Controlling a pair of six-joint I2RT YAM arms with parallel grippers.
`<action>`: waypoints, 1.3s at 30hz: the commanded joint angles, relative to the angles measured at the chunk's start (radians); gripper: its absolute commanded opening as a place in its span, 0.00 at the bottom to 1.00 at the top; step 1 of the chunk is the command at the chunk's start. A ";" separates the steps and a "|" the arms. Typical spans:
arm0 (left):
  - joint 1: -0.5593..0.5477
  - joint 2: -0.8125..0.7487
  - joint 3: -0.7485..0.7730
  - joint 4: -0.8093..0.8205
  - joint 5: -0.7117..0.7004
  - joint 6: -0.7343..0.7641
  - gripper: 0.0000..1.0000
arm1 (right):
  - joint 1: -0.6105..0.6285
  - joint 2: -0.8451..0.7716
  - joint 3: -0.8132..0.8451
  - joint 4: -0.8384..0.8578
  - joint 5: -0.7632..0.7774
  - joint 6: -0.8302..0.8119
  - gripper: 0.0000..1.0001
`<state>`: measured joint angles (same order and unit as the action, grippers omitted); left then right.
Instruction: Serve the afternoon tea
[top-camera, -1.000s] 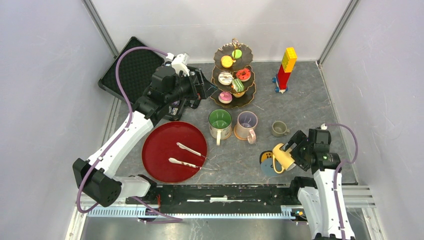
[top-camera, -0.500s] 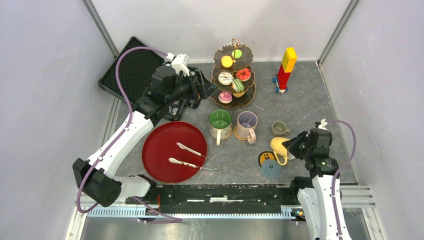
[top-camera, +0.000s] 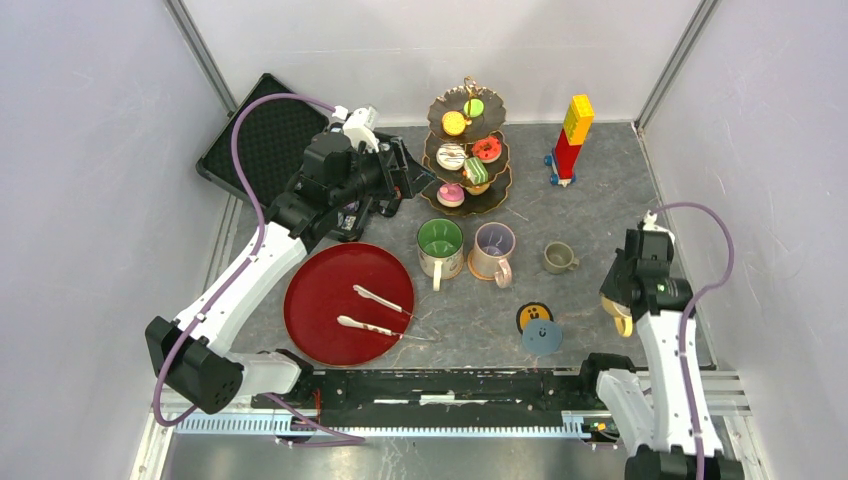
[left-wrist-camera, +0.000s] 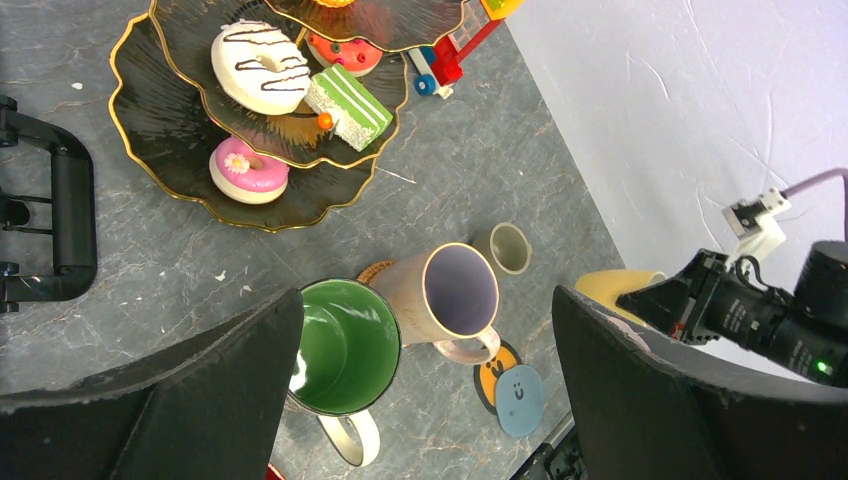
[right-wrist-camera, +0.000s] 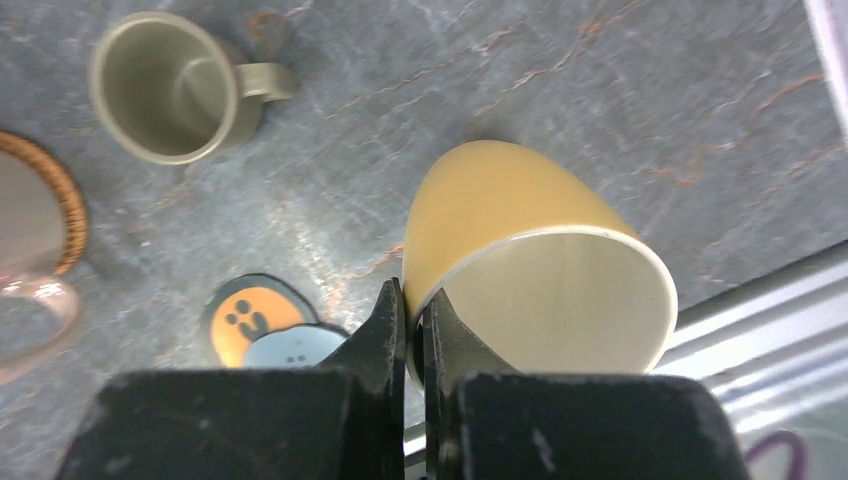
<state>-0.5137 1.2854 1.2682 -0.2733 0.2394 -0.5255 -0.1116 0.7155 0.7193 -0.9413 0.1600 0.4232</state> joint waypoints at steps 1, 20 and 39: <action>-0.002 -0.011 0.018 0.027 0.018 -0.032 1.00 | -0.002 0.123 0.069 0.004 0.124 -0.161 0.00; -0.003 0.003 0.022 0.028 0.041 -0.043 1.00 | -0.002 0.242 0.086 0.080 0.088 -0.248 0.40; -0.002 0.011 0.028 0.017 0.033 -0.030 1.00 | 0.344 0.422 0.228 0.345 -0.102 -0.308 0.56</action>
<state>-0.5137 1.2919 1.2682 -0.2741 0.2676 -0.5255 0.1829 1.0615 1.0149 -0.7429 0.1310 0.1101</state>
